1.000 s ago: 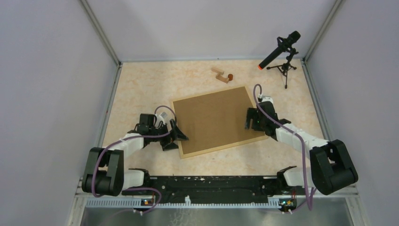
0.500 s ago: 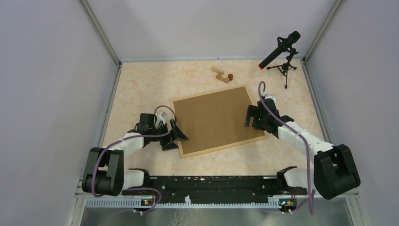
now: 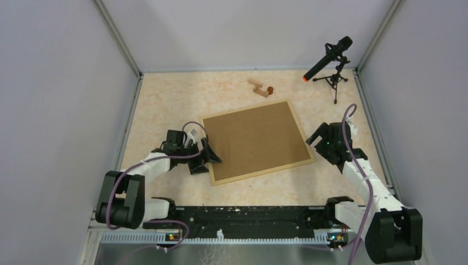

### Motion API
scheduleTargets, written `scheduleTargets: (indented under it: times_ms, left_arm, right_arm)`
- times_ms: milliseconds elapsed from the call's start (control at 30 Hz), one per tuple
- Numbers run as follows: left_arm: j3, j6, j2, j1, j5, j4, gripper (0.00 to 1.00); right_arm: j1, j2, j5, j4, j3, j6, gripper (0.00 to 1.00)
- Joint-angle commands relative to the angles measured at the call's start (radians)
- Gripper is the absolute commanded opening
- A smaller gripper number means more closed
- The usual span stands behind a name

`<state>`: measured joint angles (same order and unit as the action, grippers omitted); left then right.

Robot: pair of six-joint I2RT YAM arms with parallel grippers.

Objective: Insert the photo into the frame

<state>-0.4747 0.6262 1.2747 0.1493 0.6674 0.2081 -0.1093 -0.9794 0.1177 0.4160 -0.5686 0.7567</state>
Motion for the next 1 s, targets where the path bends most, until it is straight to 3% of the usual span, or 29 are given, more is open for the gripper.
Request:
scheduleTargets:
  times_ms: [0,100,300,467,600,667,867,967]
  left_arm:
    - [-0.020,0.025,0.040,0.097,-0.075,-0.020,0.99]
    - [-0.025,0.077,0.036,0.201,-0.125,-0.022,0.99]
    - [0.005,0.183,0.032,0.372,-0.173,-0.040,0.99]
    - [-0.041,0.277,0.088,0.658,-0.183,-0.117,0.99]
    - [-0.213,0.218,0.229,0.847,-0.105,-0.116,0.99]
    - [-0.298,0.165,0.284,0.912,-0.049,-0.111,0.99]
    - [-0.514,-0.073,0.331,0.903,0.039,0.082,0.99]
    - [-0.622,-0.183,0.256,0.812,-0.020,0.163,0.99]
  right_arm:
    - [0.062,-0.067,-0.051,-0.189,0.030,-0.022,0.92]
    - [0.071,-0.246,-0.143,-0.312,-0.034,-0.144,0.91]
    - [0.067,-0.553,-0.327,-0.391,-0.168,-0.287,0.90]
    - [0.003,-0.597,-0.480,-0.450,-0.190,-0.290,0.90]
    - [-0.002,-0.600,-0.491,-0.404,-0.263,-0.303,0.92]
    - [-0.002,-0.614,-0.448,-0.287,-0.352,-0.327,0.92]
    - [0.029,-0.537,-0.079,-0.036,-0.439,-0.327,0.93]
    - [0.065,-0.443,-0.063,-0.002,-0.378,-0.286,0.93]
